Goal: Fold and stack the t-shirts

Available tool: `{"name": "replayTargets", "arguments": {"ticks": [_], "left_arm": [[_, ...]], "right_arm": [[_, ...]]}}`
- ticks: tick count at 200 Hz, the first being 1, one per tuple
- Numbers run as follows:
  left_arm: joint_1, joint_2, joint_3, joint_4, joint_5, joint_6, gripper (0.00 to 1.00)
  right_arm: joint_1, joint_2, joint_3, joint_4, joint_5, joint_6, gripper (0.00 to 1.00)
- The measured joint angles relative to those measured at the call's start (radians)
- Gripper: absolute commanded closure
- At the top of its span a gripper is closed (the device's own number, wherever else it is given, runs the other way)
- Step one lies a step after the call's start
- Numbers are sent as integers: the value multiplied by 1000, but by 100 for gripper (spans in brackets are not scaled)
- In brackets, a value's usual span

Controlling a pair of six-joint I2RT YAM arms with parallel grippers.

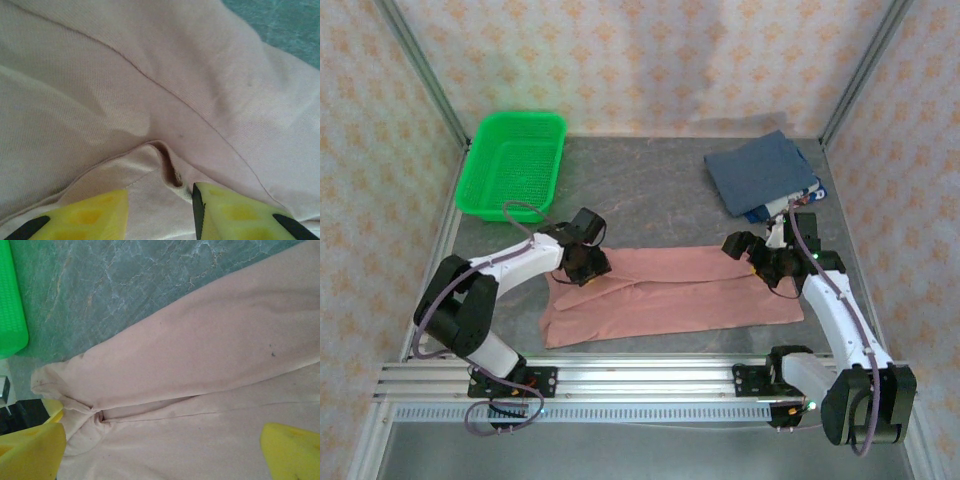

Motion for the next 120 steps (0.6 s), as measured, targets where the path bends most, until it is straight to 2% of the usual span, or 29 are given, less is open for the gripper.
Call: {"name": "replayTargets", "arguments": {"ticks": [41, 99, 120], "left_arm": [[0, 34, 41, 9, 0, -9, 69], [-5, 35, 47, 12, -11, -19, 98], [-14, 34, 47, 11, -12, -17, 100]], "right_arm": [[0, -5, -8, 0, 0, 0, 1], [0, -11, -15, 0, 0, 0, 1], [0, -11, -16, 0, 0, 0, 1]]}}
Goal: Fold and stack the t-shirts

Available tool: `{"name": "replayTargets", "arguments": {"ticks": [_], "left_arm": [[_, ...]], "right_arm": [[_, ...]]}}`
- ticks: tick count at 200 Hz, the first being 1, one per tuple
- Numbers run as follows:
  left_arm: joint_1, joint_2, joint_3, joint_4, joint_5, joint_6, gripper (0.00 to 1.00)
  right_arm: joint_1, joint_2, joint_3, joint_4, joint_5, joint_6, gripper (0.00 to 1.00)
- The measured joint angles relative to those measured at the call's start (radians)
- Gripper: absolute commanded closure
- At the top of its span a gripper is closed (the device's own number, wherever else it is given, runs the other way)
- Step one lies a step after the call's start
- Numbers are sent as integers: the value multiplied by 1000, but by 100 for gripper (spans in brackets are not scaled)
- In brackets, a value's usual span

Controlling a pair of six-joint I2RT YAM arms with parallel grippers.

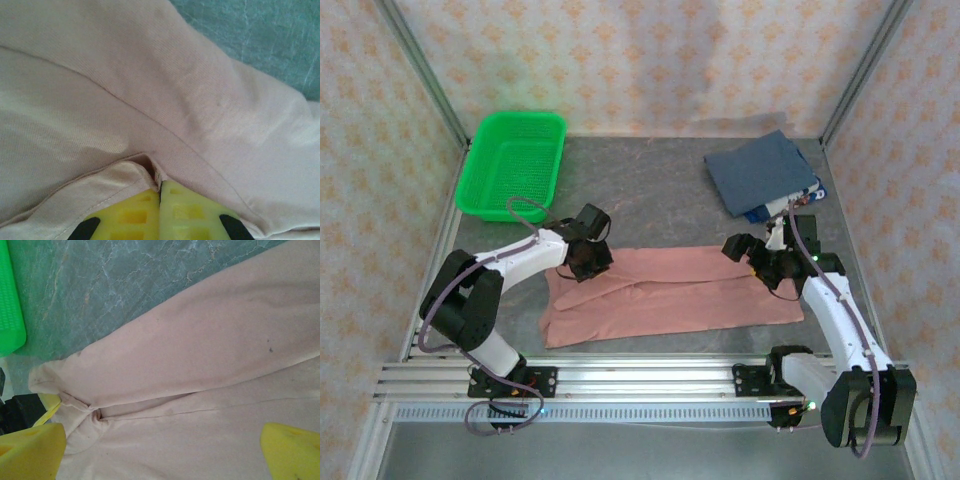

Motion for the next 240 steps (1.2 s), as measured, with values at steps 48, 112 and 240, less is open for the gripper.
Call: {"name": "replayTargets", "arguments": {"ticks": [48, 112, 240], "left_arm": [[-78, -78, -32, -11, -10, -32, 100], [-209, -259, -160, -49, -42, -177, 100], [-359, -220, -185, -52, -62, -332, 55]], "right_arm": [[0, 0, 0, 0, 0, 0, 1], [0, 0, -2, 11, 0, 4, 1], [0, 40, -16, 38, -11, 8, 1]]}}
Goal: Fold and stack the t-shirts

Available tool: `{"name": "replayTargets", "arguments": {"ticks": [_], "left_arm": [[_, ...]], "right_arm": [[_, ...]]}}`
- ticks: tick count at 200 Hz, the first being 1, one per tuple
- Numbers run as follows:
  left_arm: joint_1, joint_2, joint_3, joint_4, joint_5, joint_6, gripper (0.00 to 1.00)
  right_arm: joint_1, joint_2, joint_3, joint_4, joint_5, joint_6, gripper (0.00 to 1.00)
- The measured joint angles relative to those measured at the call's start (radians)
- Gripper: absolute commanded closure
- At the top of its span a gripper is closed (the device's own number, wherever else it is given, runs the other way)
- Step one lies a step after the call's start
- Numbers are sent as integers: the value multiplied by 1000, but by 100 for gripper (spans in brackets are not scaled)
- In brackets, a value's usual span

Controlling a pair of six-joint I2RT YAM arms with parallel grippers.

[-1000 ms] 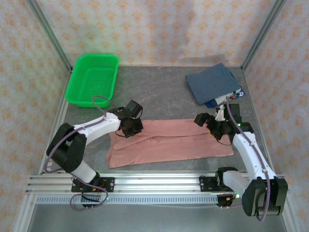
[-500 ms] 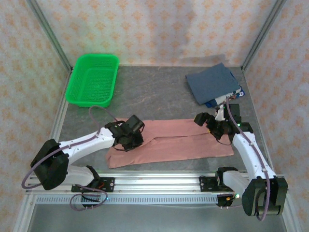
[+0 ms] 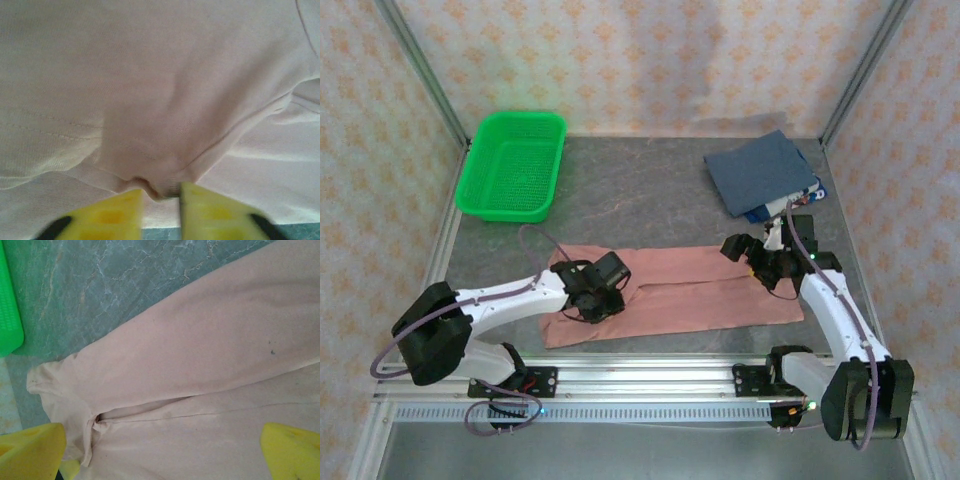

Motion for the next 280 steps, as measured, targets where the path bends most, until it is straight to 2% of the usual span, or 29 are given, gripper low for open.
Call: {"name": "replayTargets", "arguments": {"ticks": [25, 49, 69, 87, 109, 128, 176, 205, 240, 280], "left_arm": [[-13, -1, 21, -8, 10, 28, 36], [-12, -1, 147, -46, 11, 102, 29], [13, -16, 262, -48, 9, 155, 28], [76, -47, 277, -37, 7, 177, 29], [171, -47, 235, -32, -7, 200, 29], [229, -27, 182, -23, -30, 215, 29], [251, 17, 46, 47, -79, 226, 30], [253, 14, -67, 93, -115, 205, 30], [256, -57, -173, 168, -138, 182, 30], [257, -120, -241, 231, -149, 171, 30]], "right_arm": [[0, 11, 0, 0, 1, 0, 1], [0, 16, 0, 0, 5, 0, 1], [0, 17, 0, 1, 13, 1, 1], [0, 18, 0, 5, 21, 8, 1], [0, 37, 8, 0, 58, 16, 1], [0, 82, 43, -27, 143, 15, 1], [-6, 229, 133, -24, 305, 23, 10], [-69, 301, 181, -22, 351, 42, 21], [-173, 377, 198, 25, 338, 76, 33], [-177, 490, 265, 78, 297, 80, 65]]}}
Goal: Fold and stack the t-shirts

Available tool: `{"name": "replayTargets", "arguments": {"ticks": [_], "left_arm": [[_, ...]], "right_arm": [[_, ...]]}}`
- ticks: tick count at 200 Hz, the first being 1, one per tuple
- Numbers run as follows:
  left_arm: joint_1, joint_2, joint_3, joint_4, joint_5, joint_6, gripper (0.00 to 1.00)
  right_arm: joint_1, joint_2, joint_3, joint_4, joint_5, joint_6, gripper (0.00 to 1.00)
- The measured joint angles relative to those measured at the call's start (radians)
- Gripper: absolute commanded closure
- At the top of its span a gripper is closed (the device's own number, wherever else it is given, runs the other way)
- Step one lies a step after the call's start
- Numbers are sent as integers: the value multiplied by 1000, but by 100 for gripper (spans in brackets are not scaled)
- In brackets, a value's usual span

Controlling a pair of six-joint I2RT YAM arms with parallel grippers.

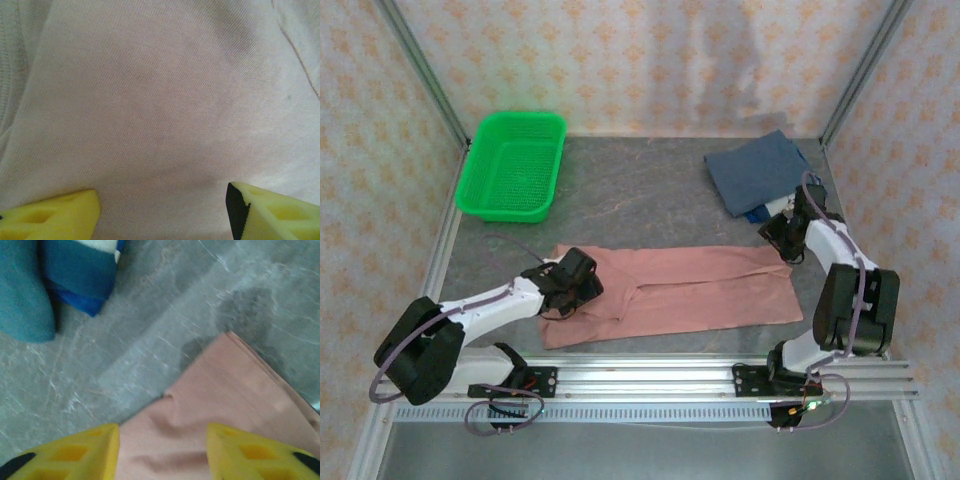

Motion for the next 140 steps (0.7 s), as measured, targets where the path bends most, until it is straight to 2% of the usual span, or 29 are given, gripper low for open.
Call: {"name": "replayTargets", "arguments": {"ticks": [11, 22, 56, 102, 140], "left_arm": [[0, -6, -6, 8, 0, 0, 30], [0, -8, -8, 10, 0, 0, 30], [0, -10, -8, 10, -1, 0, 30], [0, -12, -8, 10, -3, -4, 29], [0, -11, -8, 9, -3, -3, 29]], "right_arm": [[0, 37, 15, 18, -12, -11, 75], [0, 66, 23, 24, -22, -11, 79], [0, 66, -26, 34, -42, -21, 82], [0, -62, -206, -23, -40, -32, 85], [0, -170, -252, -84, -17, -31, 85]]}}
